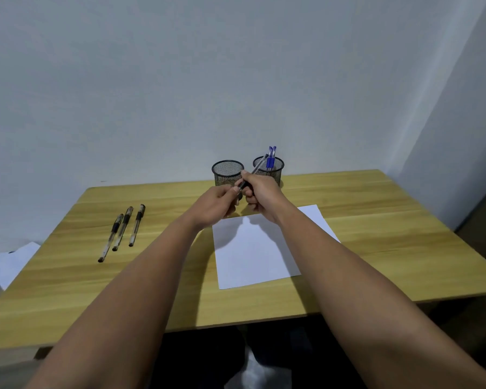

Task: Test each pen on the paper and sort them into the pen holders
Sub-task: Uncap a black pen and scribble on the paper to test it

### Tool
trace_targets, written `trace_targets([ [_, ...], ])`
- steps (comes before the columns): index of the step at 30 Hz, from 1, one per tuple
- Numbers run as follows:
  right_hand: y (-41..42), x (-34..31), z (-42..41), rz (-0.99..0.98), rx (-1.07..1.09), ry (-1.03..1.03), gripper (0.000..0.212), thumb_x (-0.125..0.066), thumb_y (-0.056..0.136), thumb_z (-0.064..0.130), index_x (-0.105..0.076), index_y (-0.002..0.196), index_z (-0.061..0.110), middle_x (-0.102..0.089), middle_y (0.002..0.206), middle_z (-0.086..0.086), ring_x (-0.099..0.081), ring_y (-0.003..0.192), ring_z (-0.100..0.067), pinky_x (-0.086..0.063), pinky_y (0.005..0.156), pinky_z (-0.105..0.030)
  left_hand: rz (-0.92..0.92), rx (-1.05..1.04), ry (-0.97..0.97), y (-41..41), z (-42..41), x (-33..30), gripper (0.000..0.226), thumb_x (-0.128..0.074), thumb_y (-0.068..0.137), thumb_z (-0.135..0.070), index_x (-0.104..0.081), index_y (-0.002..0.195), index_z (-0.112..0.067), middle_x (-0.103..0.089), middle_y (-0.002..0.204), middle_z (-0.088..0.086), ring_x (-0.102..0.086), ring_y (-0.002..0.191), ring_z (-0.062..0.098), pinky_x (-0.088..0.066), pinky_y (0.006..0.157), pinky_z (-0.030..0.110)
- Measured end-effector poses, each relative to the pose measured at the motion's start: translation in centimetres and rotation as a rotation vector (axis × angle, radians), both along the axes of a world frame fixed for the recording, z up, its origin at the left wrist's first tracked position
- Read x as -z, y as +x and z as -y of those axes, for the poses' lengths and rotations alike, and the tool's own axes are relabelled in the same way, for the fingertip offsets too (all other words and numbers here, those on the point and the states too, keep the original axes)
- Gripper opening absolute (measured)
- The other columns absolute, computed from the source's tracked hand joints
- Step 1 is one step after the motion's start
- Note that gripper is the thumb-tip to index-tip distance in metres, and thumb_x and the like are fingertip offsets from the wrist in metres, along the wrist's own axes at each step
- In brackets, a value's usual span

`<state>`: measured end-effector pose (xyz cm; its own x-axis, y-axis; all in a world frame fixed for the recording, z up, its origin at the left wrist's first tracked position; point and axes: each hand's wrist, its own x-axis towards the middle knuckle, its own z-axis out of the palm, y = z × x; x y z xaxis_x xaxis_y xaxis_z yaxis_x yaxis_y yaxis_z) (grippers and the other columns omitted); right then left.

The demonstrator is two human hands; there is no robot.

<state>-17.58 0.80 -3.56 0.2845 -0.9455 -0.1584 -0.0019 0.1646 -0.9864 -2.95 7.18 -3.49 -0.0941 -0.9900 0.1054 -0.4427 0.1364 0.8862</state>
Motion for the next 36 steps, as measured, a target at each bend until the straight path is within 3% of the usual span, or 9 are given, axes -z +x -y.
trace_targets([
  [5,1.3,0.7,1.3,-0.072,0.114,0.052,0.032,-0.053,0.108,0.034,-0.061,0.082,0.016,-0.043,0.049,0.007,-0.032,0.037,-0.009,-0.027,0.045,-0.023,-0.036,0.009,0.08,-0.4,1.3,0.9,0.035,-0.037,0.11,-0.03,-0.044,0.083,-0.009,-0.039,0.056,-0.004,-0.033,0.05,0.012,-0.033,0.055,0.029],
  [9,2.8,-0.2,1.9,-0.143,0.274,-0.016,0.041,-0.05,0.106,0.026,-0.059,0.067,0.015,-0.052,0.056,-0.001,-0.042,0.043,-0.018,-0.031,0.043,-0.024,-0.096,-0.012,0.121,-0.4,2.3,0.2,0.039,-0.038,0.109,-0.031,-0.038,0.072,-0.018,-0.038,0.052,-0.01,-0.028,0.051,0.013,-0.025,0.055,0.03],
  [12,1.5,-0.8,3.8,-0.054,0.451,0.042,0.042,-0.048,0.107,0.026,-0.062,0.069,0.016,-0.055,0.062,-0.001,-0.044,0.047,-0.018,-0.031,0.04,-0.023,-0.072,0.021,0.161,0.2,1.6,0.1,0.042,-0.041,0.108,-0.03,-0.039,0.067,-0.02,-0.041,0.053,-0.01,-0.032,0.052,0.013,-0.031,0.053,0.026],
  [16,-2.2,-1.9,5.1,-0.147,0.452,-0.048,0.043,-0.054,0.104,0.032,-0.067,0.066,0.017,-0.055,0.058,0.001,-0.045,0.048,-0.016,-0.031,0.049,-0.027,0.242,-0.127,0.046,2.6,0.3,1.9,0.043,-0.049,0.103,-0.041,-0.055,0.068,-0.016,-0.058,0.061,-0.009,-0.051,0.056,0.012,-0.043,0.062,0.032],
  [20,-2.1,-1.2,3.0,-0.146,0.283,-0.254,0.032,-0.063,0.103,0.025,-0.068,0.074,0.013,-0.062,0.053,0.0,-0.045,0.036,-0.008,-0.038,0.041,-0.021,0.734,-0.408,0.015,5.8,0.0,4.0,0.032,-0.053,0.1,-0.044,-0.072,0.086,-0.022,-0.067,0.081,-0.002,-0.064,0.08,0.025,-0.05,0.066,0.034],
  [25,-3.2,2.7,0.1,-0.283,0.212,-0.567,0.016,-0.072,0.098,0.024,-0.073,0.09,0.011,-0.075,0.072,-0.004,-0.068,0.065,-0.01,-0.054,0.059,-0.021,1.076,-0.462,-0.022,7.4,-1.0,5.7,0.03,-0.05,0.102,-0.036,-0.074,0.107,-0.02,-0.056,0.1,0.003,-0.062,0.09,0.028,-0.047,0.071,0.036],
  [30,-4.8,6.8,-2.0,-0.804,0.142,-0.937,0.019,-0.064,0.102,0.034,-0.07,0.117,0.024,-0.074,0.091,0.007,-0.069,0.083,-0.02,-0.053,0.077,-0.038,1.049,-0.491,-0.159,7.1,-1.8,6.4,0.041,-0.052,0.1,-0.039,-0.06,0.135,-0.019,-0.059,0.125,0.01,-0.059,0.11,0.032,-0.052,0.082,0.045],
  [33,-4.6,7.9,-2.3,-1.015,0.114,-0.896,0.033,-0.065,0.102,0.033,-0.064,0.133,0.022,-0.076,0.105,0.003,-0.069,0.099,-0.026,-0.047,0.089,-0.042,0.889,-0.4,-0.35,6.0,-2.4,6.8,0.04,-0.057,0.098,-0.037,-0.065,0.132,-0.017,-0.064,0.124,0.007,-0.058,0.11,0.031,-0.052,0.081,0.042],
  [36,-4.4,8.3,-2.5,-1.037,0.11,-0.806,0.036,-0.063,0.104,0.029,-0.061,0.138,0.019,-0.075,0.11,0.0,-0.066,0.108,-0.028,-0.045,0.089,-0.042,0.802,-0.196,-0.344,5.2,-2.9,7.5,0.04,-0.054,0.096,-0.043,-0.069,0.124,-0.02,-0.064,0.129,0.0,-0.058,0.111,0.028,-0.051,0.083,0.037],
])
